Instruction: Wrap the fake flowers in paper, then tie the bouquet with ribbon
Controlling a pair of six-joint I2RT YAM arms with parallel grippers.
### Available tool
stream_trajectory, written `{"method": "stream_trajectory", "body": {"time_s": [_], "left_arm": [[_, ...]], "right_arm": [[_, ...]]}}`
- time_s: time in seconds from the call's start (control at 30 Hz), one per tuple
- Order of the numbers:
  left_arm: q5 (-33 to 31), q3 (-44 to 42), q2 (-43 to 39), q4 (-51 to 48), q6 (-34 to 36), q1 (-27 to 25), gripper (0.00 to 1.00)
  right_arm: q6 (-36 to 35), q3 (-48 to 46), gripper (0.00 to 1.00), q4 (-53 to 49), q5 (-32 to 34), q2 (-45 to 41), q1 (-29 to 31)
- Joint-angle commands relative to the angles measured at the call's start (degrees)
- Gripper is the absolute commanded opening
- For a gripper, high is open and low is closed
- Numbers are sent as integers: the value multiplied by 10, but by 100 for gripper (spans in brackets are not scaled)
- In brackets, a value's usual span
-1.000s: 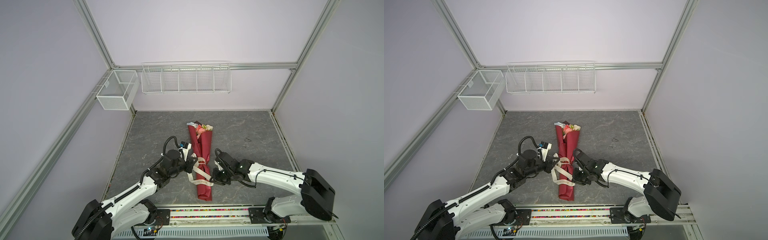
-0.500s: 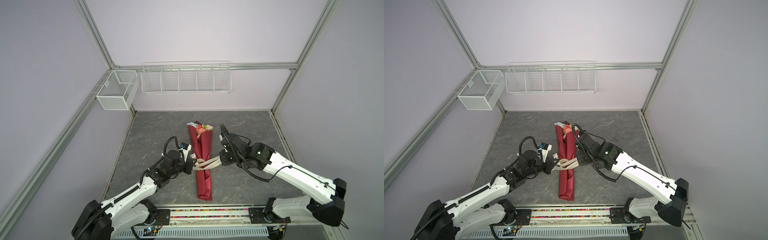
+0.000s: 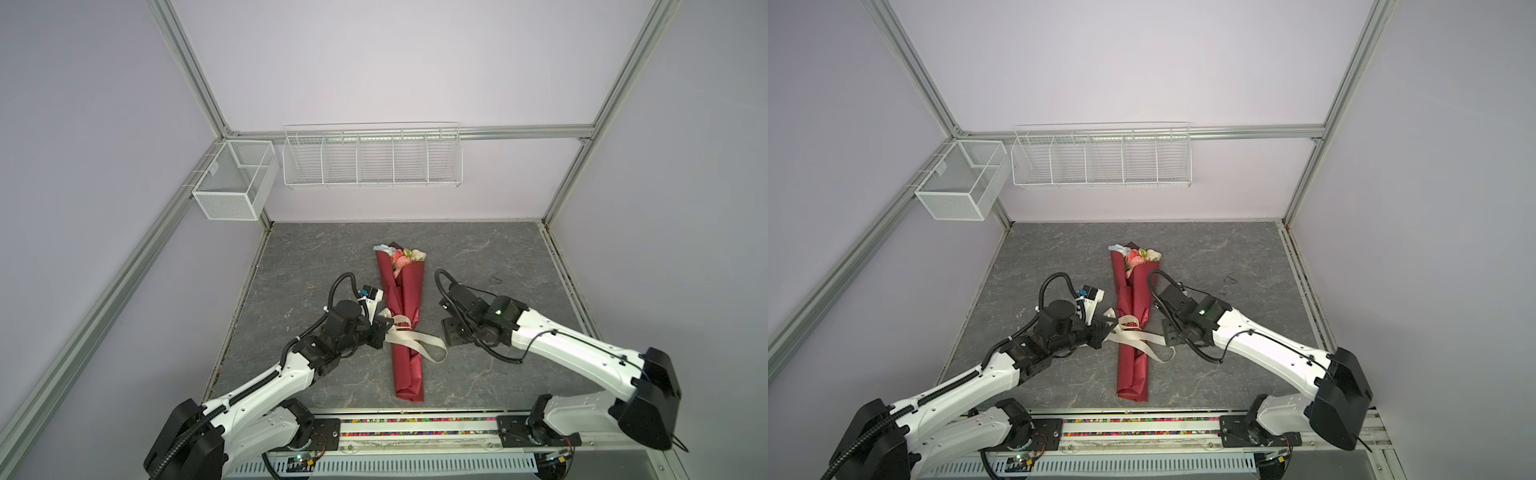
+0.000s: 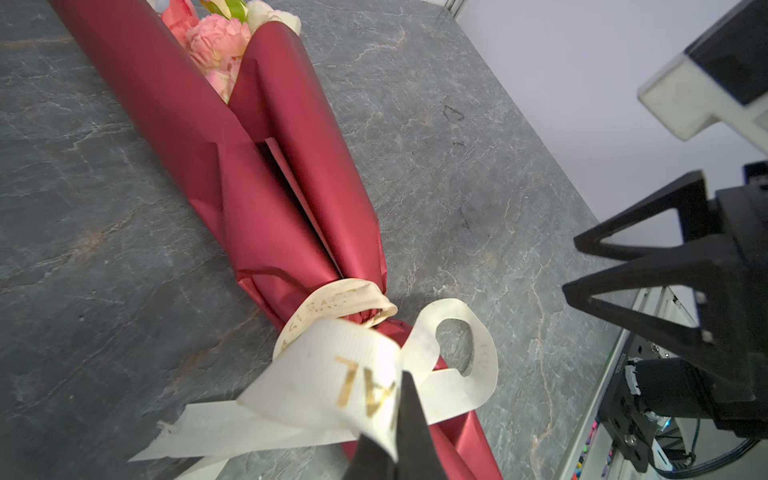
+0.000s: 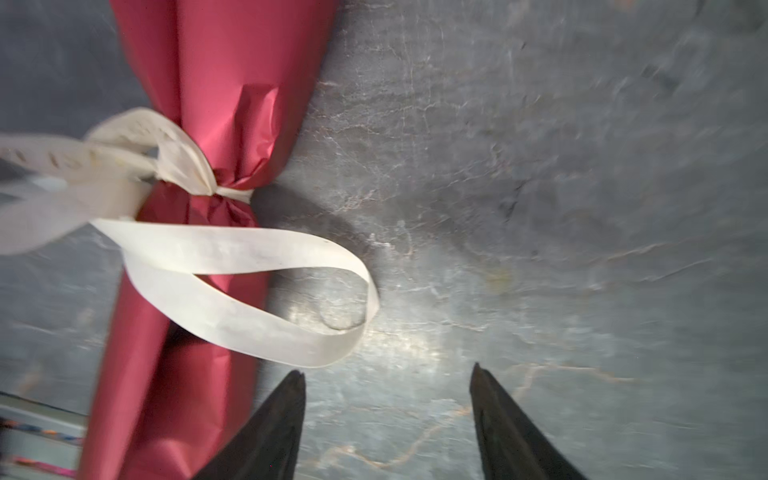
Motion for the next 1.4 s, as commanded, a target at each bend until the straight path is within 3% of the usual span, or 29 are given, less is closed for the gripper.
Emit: {"method": "stream_trajectory", "body": {"time_s": [0.0,0.13,0.2,0.33,0.4,0.57,0.8,0.97,1.13,1.23,1.37], "left_arm": [[-1,20,-2,-17,8,2,0],[2,22,-6,-19,7,2,0],[1,23,-6,-20,7,2,0],[6,27,-3,-23,7,2,0],[6,26,-1,-22,6,2,0],[8,26,0,-16,7,2,0],[9,30,-2,-20,11,2,0],[10,35,4,-26,15,2,0],[12,38,8,-25,14,2,0],[12,39,8,-26,16,2,0],[12,41,8,-29,17,2,0]], "right_arm": [[124,-92,62,221,-136,-43,6],[263,-115,62,200,-131,-22,7],[312,-133,58,232,-148,-11,12],[453,-181,63,301,-148,-7,39],[558,-208,61,312,-131,-13,56],[721,-254,61,411,-63,-22,102],[830,-263,63,431,-6,-14,111],[953,-304,62,552,0,27,128],[1010,-309,63,649,-7,77,158],[1024,-317,69,666,33,92,167],[1008,-317,64,661,81,84,165]]}}
